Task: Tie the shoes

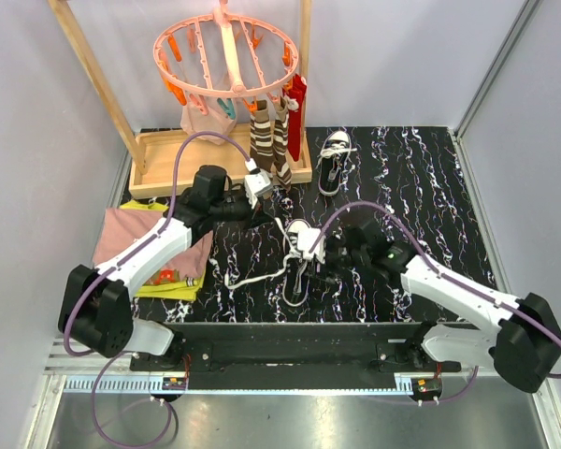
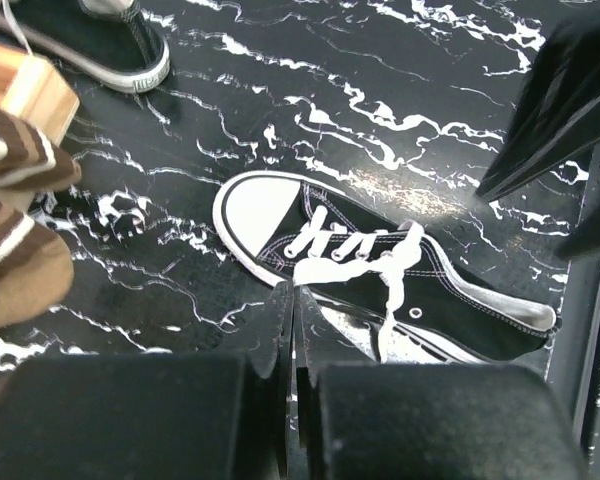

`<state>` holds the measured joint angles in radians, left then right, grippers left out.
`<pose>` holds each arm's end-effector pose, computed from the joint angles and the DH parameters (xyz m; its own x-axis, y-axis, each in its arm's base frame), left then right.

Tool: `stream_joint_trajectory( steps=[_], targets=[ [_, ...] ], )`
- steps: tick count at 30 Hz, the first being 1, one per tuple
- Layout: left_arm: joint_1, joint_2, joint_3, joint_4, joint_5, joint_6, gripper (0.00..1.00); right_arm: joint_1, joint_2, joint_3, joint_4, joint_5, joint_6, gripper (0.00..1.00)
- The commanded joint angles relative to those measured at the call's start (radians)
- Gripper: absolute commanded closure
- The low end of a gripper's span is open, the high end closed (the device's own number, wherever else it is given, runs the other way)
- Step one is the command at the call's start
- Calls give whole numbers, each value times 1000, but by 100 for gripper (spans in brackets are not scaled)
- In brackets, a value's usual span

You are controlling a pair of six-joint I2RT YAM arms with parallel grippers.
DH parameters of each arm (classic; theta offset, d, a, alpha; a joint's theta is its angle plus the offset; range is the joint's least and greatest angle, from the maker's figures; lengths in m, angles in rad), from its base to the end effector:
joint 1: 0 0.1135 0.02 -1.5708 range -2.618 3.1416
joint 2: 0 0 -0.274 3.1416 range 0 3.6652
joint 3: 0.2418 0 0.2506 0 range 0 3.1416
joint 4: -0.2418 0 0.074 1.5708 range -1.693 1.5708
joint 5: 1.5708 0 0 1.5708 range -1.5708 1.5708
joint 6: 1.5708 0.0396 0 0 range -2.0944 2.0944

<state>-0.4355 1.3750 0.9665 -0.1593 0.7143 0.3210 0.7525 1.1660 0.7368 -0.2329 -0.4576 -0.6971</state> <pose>0.2624 -0.1507 0.2848 -0.2041 0.3579 -0.9112 0.9315 0.3574 -0.0683 0.1667 0.1800 0.2513 0.2128 -0.5897 -0.7791 -0.9532 0.0498 -0.2981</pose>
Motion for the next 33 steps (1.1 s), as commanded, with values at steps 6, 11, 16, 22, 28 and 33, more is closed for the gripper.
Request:
stream_joint_trajectory(
  steps=[6,11,16,22,28,33],
  targets=[
    [72,130,61,6,5,-210,100,48,228,251,52,-92,202,13],
    [124,228,98,-37,31,-313,100,135,400,324,138,-79,192,16],
    [162,318,110,-57,69,-379,100,195,523,345,282,-55,182,23],
    [165,368,121,-65,93,-388,100,228,678,420,349,-41,154,25],
    [165,380,123,-63,88,-395,100,242,768,453,362,-50,90,27],
    [165,387,118,-65,89,-404,100,246,813,454,362,-62,71,31]
  ],
)
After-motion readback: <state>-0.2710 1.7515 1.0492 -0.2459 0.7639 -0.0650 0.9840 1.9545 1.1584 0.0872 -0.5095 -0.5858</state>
